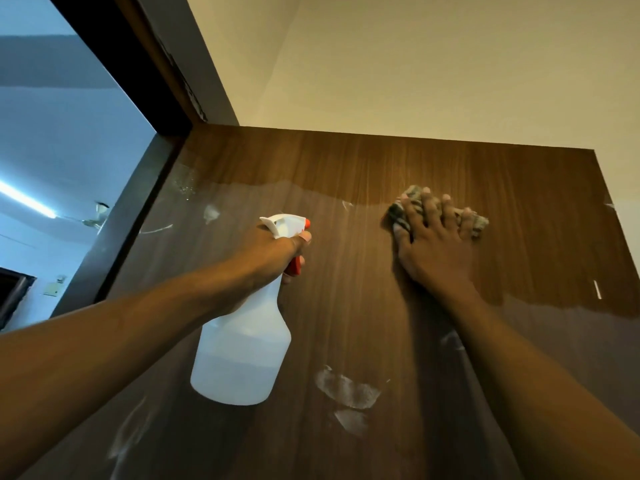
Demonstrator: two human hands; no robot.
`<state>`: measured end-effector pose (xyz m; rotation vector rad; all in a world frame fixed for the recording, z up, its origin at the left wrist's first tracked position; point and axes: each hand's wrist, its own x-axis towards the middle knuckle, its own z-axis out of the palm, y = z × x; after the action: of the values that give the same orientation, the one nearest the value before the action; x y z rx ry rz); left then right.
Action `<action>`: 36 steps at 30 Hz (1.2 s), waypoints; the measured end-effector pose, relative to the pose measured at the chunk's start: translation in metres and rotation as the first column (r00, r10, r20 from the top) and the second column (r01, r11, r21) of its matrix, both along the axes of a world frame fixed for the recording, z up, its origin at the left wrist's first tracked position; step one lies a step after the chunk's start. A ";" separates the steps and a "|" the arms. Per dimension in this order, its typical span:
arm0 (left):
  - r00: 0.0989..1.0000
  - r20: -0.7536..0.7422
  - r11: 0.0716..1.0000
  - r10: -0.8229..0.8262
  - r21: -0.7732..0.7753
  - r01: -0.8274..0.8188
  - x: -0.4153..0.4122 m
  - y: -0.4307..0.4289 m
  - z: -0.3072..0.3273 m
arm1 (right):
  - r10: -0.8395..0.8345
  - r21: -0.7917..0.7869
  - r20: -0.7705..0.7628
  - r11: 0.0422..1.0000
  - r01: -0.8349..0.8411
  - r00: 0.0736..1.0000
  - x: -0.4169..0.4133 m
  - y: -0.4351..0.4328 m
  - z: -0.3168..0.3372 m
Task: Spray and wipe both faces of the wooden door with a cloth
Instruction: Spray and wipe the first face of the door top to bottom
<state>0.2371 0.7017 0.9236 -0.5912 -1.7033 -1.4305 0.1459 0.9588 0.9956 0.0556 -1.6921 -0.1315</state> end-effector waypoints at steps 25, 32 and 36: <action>0.991 0.033 0.990 0.131 -0.065 -0.129 -0.026 -0.130 0.002 | -0.014 0.216 0.063 0.976 0.000 0.998 -0.032 -0.167 -0.006; 0.980 0.023 0.979 0.200 -0.052 -0.198 -0.030 -0.152 -0.005 | -0.005 0.261 -0.007 0.965 0.007 1.000 -0.031 -0.117 -0.056; 0.975 0.030 0.973 0.219 -0.075 -0.217 -0.034 -0.169 -0.005 | 0.010 0.030 -0.008 1.000 -0.010 1.000 -0.027 -0.153 -0.015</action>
<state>0.2031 0.5327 0.9182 -0.4028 -1.7955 -1.2364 0.1186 0.8056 0.9809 0.0856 -1.6812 -0.1496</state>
